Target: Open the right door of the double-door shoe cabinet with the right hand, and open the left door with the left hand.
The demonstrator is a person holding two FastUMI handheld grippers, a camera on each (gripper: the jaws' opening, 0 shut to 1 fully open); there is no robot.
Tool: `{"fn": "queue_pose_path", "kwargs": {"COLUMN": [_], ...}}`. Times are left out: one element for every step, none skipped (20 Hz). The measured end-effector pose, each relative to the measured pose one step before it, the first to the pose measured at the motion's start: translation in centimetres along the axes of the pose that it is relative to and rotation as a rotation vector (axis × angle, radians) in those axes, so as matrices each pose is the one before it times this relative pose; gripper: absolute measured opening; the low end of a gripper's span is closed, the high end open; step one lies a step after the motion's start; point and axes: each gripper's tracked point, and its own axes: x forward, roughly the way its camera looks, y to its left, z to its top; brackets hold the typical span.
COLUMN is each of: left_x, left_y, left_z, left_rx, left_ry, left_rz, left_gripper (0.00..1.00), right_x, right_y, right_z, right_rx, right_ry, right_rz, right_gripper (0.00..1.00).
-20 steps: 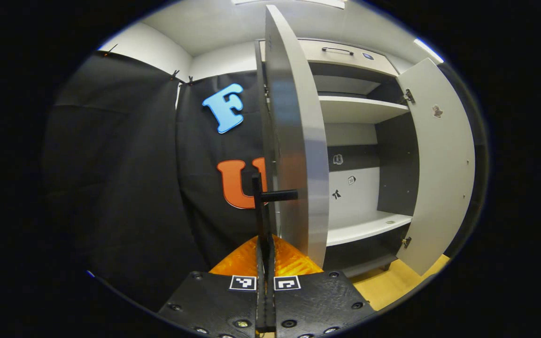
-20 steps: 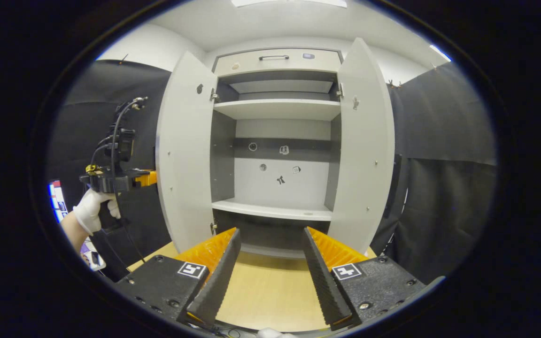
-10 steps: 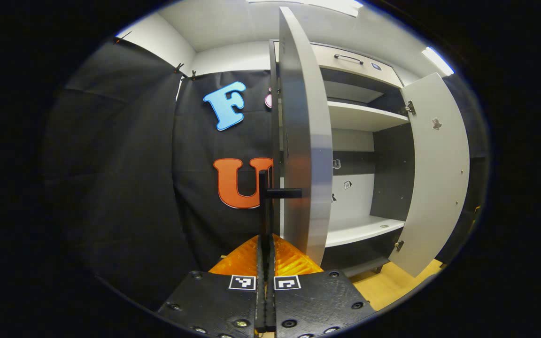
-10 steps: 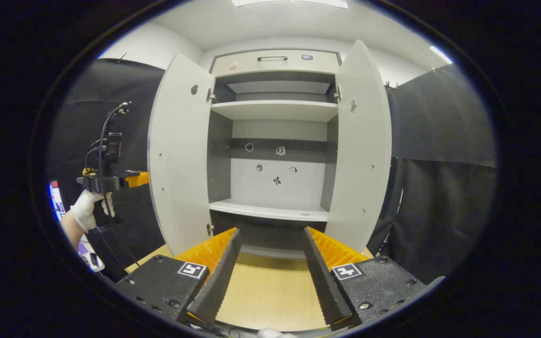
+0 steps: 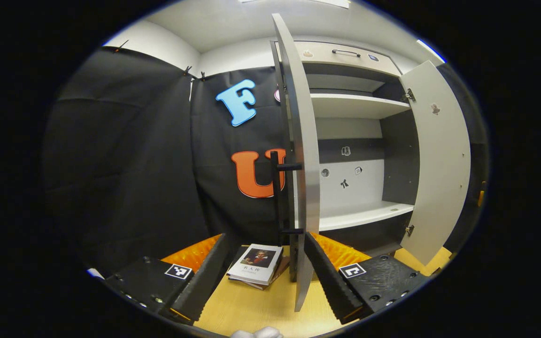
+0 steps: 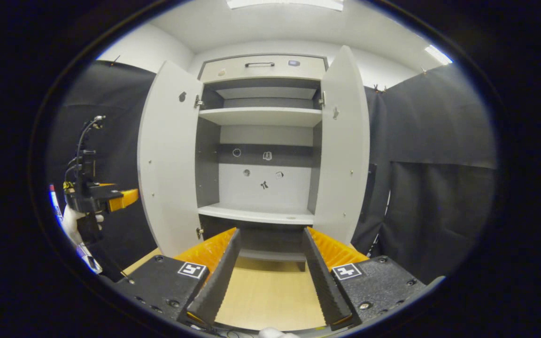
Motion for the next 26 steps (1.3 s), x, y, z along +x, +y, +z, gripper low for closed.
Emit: {"fn": "queue_pose_path", "kwargs": {"left_x": [-0.764, -0.767, -0.668, -0.795, -0.725, -0.765, -0.807, -0.755, -0.846, -0.753, -0.769, -0.731, -0.587, -0.702, -0.669, -0.526, -0.622, -0.428, -0.362, -0.395, -0.431, -0.274, -0.275, -0.178, -0.201, -0.287], "left_y": [-0.281, -0.545, -0.55, -0.753, -0.714, -1.048, -1.11, -1.288, -1.312, -1.179, -1.318, -1.411, -1.112, -1.1, -1.07, -1.192, -0.875, -0.689, -0.69, -0.499, -0.523, -0.309, -0.256, -0.15, -0.084, -0.057], "left_z": [-0.137, -0.02, 0.023, 0.118, 0.048, 0.102, 0.233, 0.285, 0.152, 0.221, 0.376, 0.465, 0.564, 0.341, 0.357, 0.509, 0.322, 0.344, 0.323, 0.258, 0.341, 0.437, 0.283, 0.207, 0.106, -0.079], "left_rx": [-0.00717, -0.00106, 0.00262, 0.00347, 0.00653, 0.00222, -0.00234, -0.009, -0.00855, -0.00785, -0.0046, 0.00176, 0.00884, 0.00631, 0.00045, -0.0013, -0.00257, -0.00501, -0.00586, -0.00335, -0.00016, 0.00255, 0.00324, 0.00415, -0.00002, -0.00319], "left_ry": [-0.00126, 0.00323, -0.00041, -0.00364, 0.00559, 0.00252, -0.00209, 0.00039, 0.0052, 0.00132, -0.00563, -0.00631, -0.01345, -0.00459, -0.00522, -0.00797, -0.00177, -0.00527, -0.00117, -0.00663, -0.00749, -0.00682, -0.00502, -0.00523, -0.00477, 0.00132], "left_rz": [0.00228, -0.00016, -0.00393, -0.00635, -0.00298, -0.0093, -0.01365, -0.01314, -0.01378, -0.01037, -0.01351, -0.00834, -0.00356, -0.00114, -0.00459, -0.00758, 0.00053, -0.00041, 0.00079, 0.00264, 0.00392, 0.00538, 0.00758, 0.00933, 0.00939, 0.00904], "left_gripper": [0.98, 0.97, 0.97, 0.97, 0.98, 0.97, 0.98, 0.98, 0.98, 0.98, 0.98, 0.98, 0.98, 0.98, 0.97, 1.0, 0.97, 0.97, 0.96, 0.96, 0.96, 0.96, 0.96, 0.96, 1.0, 0.96], "right_x": [0.088, -0.041, -0.004, -0.025, -0.013, -0.209, -0.172, -0.157, -0.195, -0.233, -0.253, -0.35, -0.232, -0.334, -0.374, -0.271, -0.197, -0.153, -0.24, -0.183, -0.258, -0.08, -0.19, -0.116, -0.028, -0.017], "right_y": [-0.283, -0.312, -0.301, -0.323, -0.34, -0.545, -0.576, -0.553, -0.659, -0.732, -0.785, -0.754, -0.67, -0.705, -0.699, -0.521, -0.409, -0.439, -0.377, -0.324, -0.313, -0.234, -0.236, -0.022, 0.04, 0.113], "right_z": [0.168, -0.011, 0.083, 0.176, 0.205, 0.193, 0.265, 0.296, 0.156, 0.286, 0.424, 0.369, 0.387, 0.215, 0.3, 0.316, 0.183, 0.088, 0.035, -0.015, -0.079, -0.273, -0.285, 0.028, -0.16, -0.005], "right_rx": [0.00585, 0.00403, 0.00372, 0.0033, 0.00193, 0.00059, 0.00253, 0.00314, 0.00139, 0.00152, 0.00198, 0.0031, 0.00317, 0.00433, 0.00368, 0.0026, 0.00386, 0.00446, 0.00379, 0.00215, 0.00272, 0.00206, 0.00155, -0.00179, -0.00436, -0.00314], "right_ry": [-0.00269, 0.0025, -0.00059, -0.00099, -0.00265, -0.0051, -0.00439, -0.00381, -0.00041, -0.0037, -0.0058, -0.00709, -0.00596, -0.00275, -0.00366, -0.00577, -0.00583, -0.0001, 0.00101, -0.00043, 0.00239, 0.01029, 0.00782, -0.0005, 0.00393, 0.00065], "right_rz": [-0.00397, -0.00194, -0.00085, -0.00093, 0.00124, -0.00033, -0.00115, 0.00137, 0.00071, -0.00067, -0.00216, -0.00022, 0.00233, -0.00033, 0.0015, 0.00383, 0.00621, 0.0029, 0.00699, 0.00733, 0.00849, 0.0066, 0.00326, 0.00872, 0.0064, 0.00848], "right_gripper": [0.86, 0.83, 0.83, 0.83, 0.83, 0.83, 0.83, 0.83, 0.83, 0.86, 0.83, 0.86, 0.86, 0.83, 0.83, 0.83, 0.83, 0.86, 0.83, 0.83, 0.83, 0.83, 0.83, 0.83, 0.86, 0.83]}}
